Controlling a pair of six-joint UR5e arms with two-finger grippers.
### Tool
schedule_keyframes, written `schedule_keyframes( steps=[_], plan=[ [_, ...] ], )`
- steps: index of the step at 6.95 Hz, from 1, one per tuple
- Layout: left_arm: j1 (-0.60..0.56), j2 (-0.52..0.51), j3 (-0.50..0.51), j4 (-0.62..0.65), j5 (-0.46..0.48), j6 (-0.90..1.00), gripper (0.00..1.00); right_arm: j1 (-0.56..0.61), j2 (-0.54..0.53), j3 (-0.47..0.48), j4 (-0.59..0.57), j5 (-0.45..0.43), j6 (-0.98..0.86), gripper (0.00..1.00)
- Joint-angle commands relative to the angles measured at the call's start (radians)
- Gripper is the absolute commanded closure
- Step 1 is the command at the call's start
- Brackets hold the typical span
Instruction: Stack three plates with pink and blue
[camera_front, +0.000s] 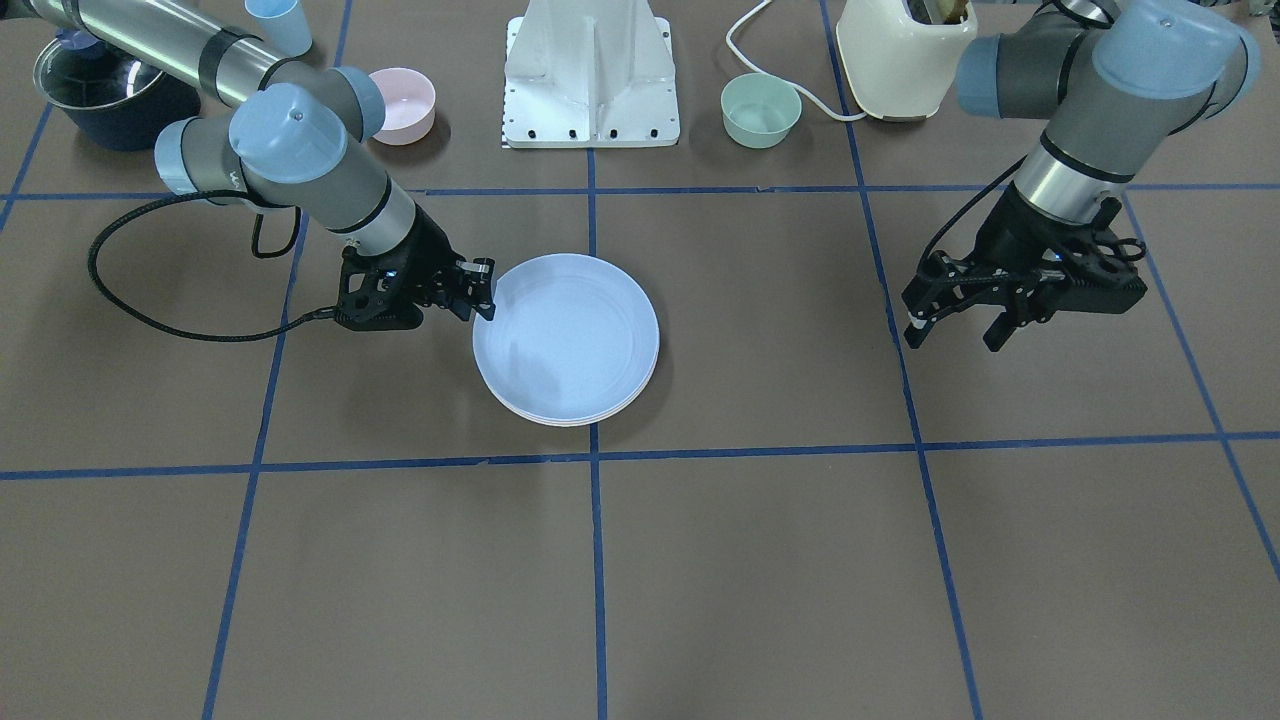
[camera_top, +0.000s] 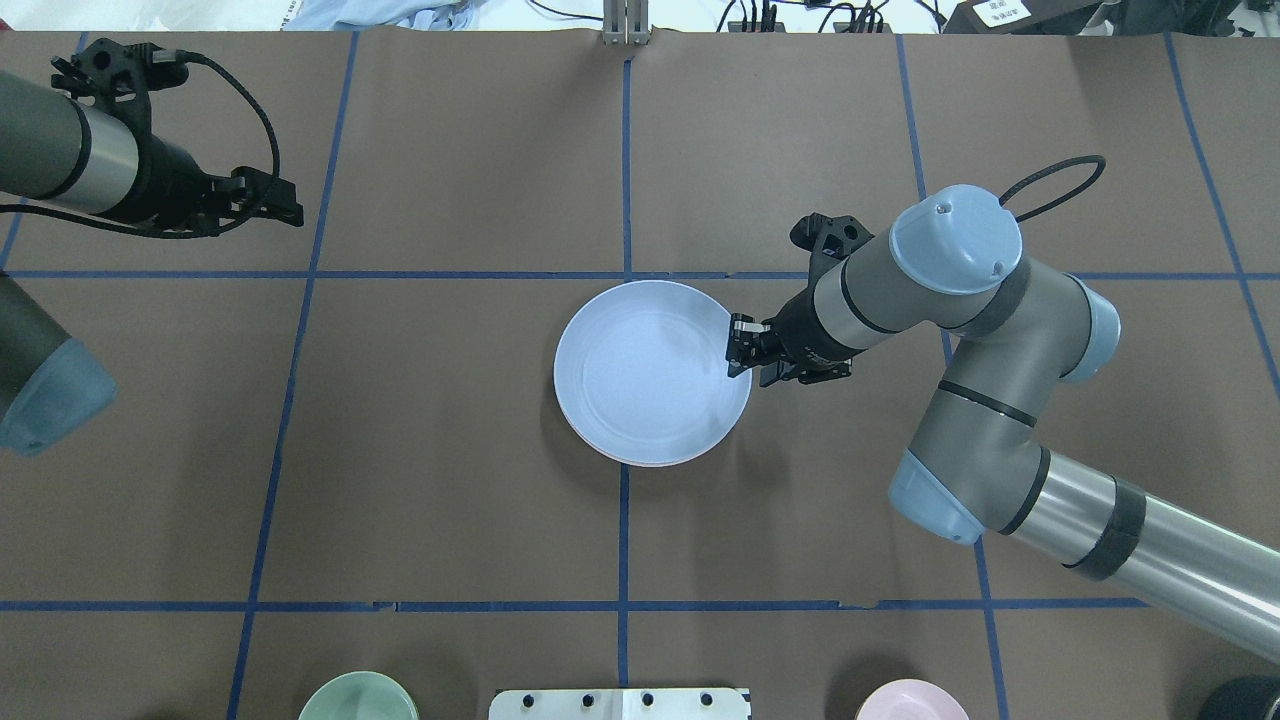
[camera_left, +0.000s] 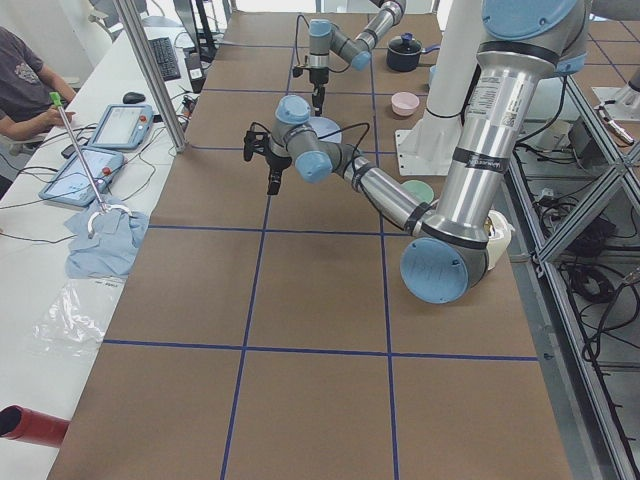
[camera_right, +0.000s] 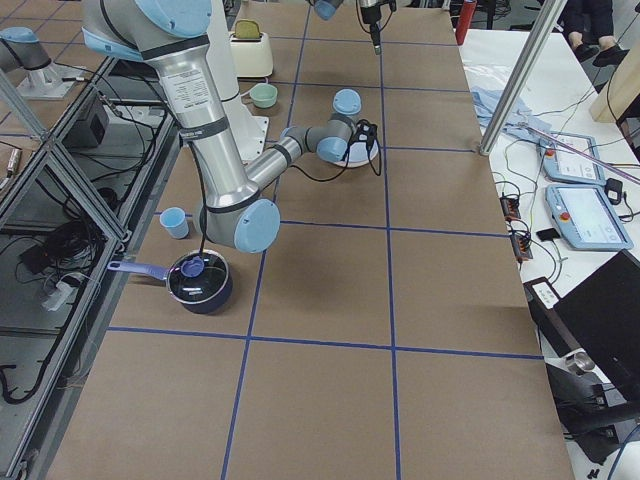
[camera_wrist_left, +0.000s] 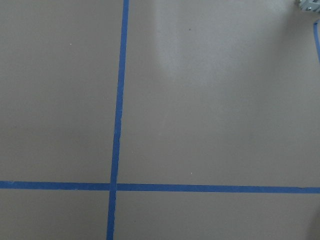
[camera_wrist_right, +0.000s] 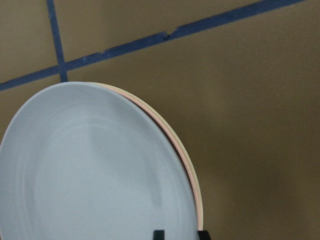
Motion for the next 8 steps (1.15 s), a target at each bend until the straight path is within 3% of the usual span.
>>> schedule_keyframes(
  steps=[1,3,5,7,8],
  plan=[
    [-0.006,0.038,-0.009,-0.002,0.001,0.105,0.0,0.079,-0.05,0.056,-0.042,0.01,-0.012,0.0],
    [-0.111,0.123,-0.018,-0.002,-0.008,0.291,0.0,0.212,-0.091,0.18,-0.282,0.099,-0.207,0.0],
    [-0.258,0.22,-0.01,0.004,-0.008,0.573,0.0,0.344,-0.2,0.279,-0.538,0.108,-0.642,0.0],
    [-0.406,0.253,-0.006,0.085,-0.013,0.812,0.0,0.522,-0.269,0.261,-0.674,0.12,-1.055,0.0],
    [-0.49,0.256,0.026,0.119,-0.014,0.959,0.0,0.638,-0.309,0.218,-0.7,0.177,-1.248,0.0]
  ],
)
